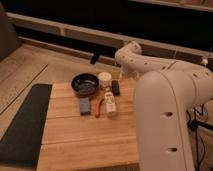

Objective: Place the eraser on the white sponge

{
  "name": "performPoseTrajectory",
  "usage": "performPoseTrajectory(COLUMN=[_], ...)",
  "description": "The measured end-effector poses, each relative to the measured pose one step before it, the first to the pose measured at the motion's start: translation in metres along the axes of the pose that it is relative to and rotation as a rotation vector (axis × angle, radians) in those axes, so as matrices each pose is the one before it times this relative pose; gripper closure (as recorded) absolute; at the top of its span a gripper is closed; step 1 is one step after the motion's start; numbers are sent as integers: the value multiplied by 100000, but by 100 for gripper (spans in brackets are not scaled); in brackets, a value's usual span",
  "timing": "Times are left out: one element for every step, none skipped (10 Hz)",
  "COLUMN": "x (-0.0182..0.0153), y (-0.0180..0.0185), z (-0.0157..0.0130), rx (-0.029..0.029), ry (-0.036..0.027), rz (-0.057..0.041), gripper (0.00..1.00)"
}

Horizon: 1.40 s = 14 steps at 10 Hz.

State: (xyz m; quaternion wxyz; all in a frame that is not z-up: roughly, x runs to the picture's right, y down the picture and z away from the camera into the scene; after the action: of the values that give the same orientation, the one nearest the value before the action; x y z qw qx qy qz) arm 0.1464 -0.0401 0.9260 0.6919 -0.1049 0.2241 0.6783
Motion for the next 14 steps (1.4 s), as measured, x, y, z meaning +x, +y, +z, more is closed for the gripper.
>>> performPoseTrajectory(x=[14, -118, -89, -328, -551, -413, -421, -366, -357, -182, 57, 347, 402, 220], y=[748, 579, 583, 365, 665, 436, 534, 423, 411, 308, 72, 139, -139, -62], z=[1111, 866, 1166, 550, 525, 302, 228, 201, 146, 225, 282, 687, 578, 332], rx=[-244, -208, -275, -826, -1709, -1682, -2605, -2236, -2438, -1946, -709, -559, 691, 422], ry=[1467, 997, 1823, 377, 464, -127, 23, -264, -355, -82, 494, 1691, 1929, 1228], rz=[-3081, -2413, -2903, -1315, -1572, -665, -511, -492, -631, -568, -739, -2098, -2181, -1422], gripper=[35, 35, 35, 35, 35, 35, 35, 35, 35, 35, 35, 35, 35, 35])
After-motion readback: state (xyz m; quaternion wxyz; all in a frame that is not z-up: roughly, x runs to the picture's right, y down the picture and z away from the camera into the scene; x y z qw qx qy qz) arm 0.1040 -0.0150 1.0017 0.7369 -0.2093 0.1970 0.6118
